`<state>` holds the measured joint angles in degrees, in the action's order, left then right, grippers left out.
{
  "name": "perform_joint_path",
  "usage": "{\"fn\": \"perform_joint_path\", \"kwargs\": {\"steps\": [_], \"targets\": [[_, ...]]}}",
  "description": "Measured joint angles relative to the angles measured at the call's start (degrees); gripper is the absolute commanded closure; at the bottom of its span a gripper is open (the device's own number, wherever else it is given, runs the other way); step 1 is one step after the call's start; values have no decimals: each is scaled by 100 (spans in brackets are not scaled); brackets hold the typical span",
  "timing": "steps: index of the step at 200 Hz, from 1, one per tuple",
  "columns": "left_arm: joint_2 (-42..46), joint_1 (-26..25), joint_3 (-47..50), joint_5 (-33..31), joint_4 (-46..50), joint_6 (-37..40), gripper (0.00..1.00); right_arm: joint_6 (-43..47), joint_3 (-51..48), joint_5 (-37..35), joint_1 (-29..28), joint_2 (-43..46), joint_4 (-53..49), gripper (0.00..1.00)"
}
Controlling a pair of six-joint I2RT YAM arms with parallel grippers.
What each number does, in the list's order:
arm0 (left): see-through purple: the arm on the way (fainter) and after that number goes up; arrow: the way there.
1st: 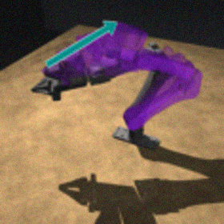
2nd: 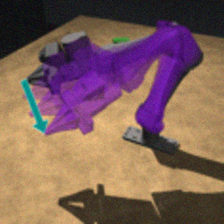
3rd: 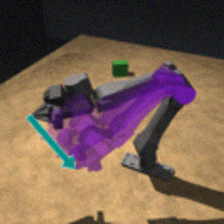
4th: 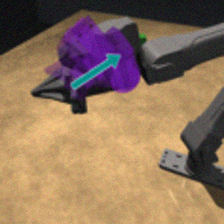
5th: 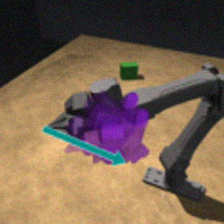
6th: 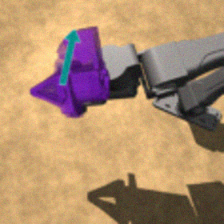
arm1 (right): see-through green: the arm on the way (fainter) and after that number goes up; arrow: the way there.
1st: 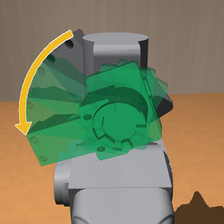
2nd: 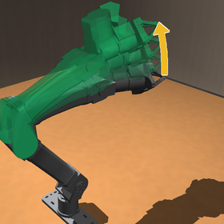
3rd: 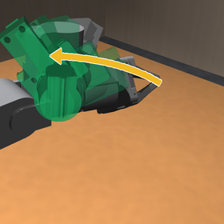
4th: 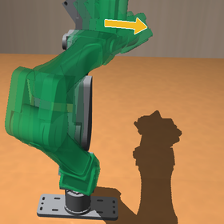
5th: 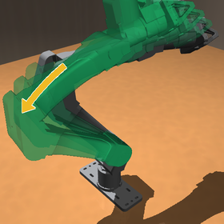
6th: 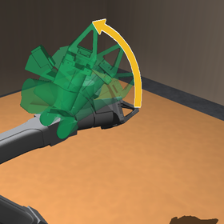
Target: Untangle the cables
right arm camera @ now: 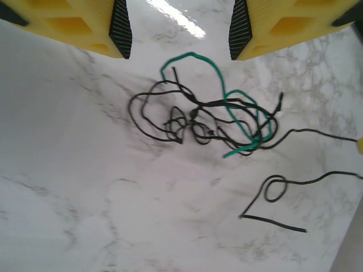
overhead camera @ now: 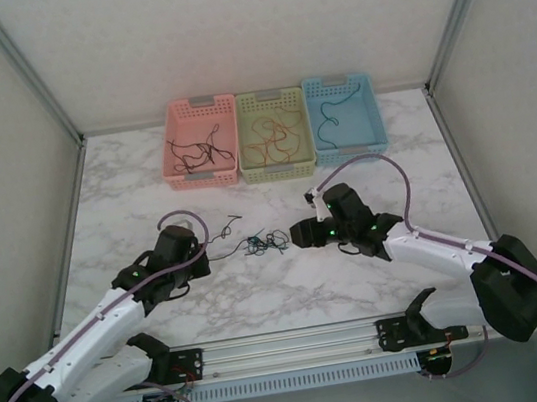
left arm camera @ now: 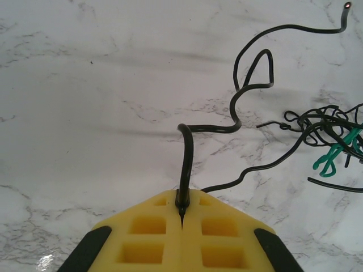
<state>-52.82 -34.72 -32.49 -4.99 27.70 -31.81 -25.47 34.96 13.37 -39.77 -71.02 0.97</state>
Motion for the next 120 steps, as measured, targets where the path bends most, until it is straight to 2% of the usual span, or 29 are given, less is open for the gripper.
{"fn": "perform_joint_path", "kwargs": {"steps": [53, 120], "targets": [[2, 2, 7, 0, -15, 33, 100, 160, 385, 105, -31, -468, -33, 58], [22, 2, 79, 2, -59, 31, 100, 404, 1344, 426, -562, -1279, -208, 51]]}}
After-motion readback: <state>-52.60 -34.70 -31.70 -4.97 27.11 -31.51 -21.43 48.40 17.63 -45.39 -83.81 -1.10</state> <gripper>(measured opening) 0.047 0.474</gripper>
